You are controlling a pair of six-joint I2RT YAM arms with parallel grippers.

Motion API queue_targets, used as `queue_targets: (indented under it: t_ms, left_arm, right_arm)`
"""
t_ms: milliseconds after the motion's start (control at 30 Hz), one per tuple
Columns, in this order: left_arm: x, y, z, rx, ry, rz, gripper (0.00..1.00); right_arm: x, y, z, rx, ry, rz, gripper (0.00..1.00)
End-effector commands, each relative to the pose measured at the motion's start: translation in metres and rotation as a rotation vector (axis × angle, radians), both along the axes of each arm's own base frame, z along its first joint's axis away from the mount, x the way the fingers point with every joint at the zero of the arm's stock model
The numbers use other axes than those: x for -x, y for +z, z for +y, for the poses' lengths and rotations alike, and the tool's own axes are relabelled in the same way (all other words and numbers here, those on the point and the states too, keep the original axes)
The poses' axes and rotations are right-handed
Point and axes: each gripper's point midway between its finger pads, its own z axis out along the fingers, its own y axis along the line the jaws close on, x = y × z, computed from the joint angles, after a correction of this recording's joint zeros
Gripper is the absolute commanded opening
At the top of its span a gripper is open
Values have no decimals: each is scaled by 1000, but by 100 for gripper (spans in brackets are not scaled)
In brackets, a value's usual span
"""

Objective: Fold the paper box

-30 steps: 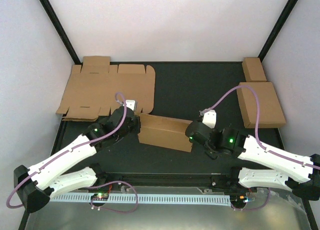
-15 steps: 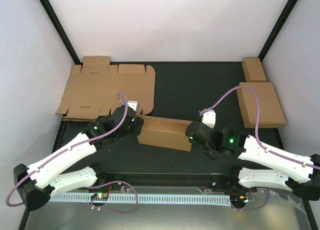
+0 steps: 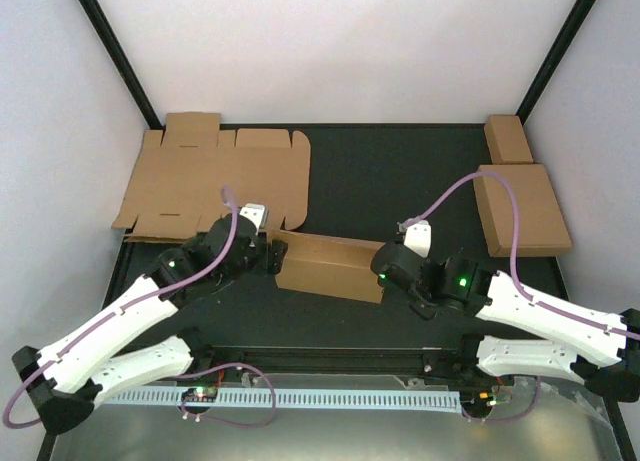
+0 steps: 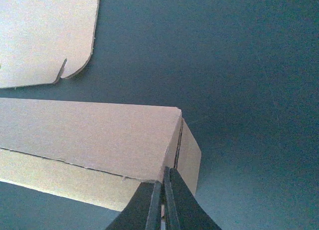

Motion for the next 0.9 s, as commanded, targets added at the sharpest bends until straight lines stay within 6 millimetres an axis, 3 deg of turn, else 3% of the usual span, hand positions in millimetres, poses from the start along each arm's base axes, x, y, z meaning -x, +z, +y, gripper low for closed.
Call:
queue_targets:
  t_ms: [0, 267, 333, 600, 867]
  left_arm:
    - [3, 33, 2, 61, -18, -84, 84]
    - [6, 45, 2, 93, -22, -96, 98]
    - [6, 47, 3, 92, -23, -101, 97]
    - [-4, 44, 6, 39, -2, -79, 41]
    - [-11, 33, 13, -39, 35, -63, 44]
  right_arm:
    - [13, -22, -8, 65, 20, 83, 2]
    - [13, -21, -7, 62, 25, 82, 2]
    - [13, -20, -7, 62, 26, 82, 2]
    - [13, -20, -7, 58, 27, 81, 2]
    - [13, -19, -7, 54, 28, 80, 2]
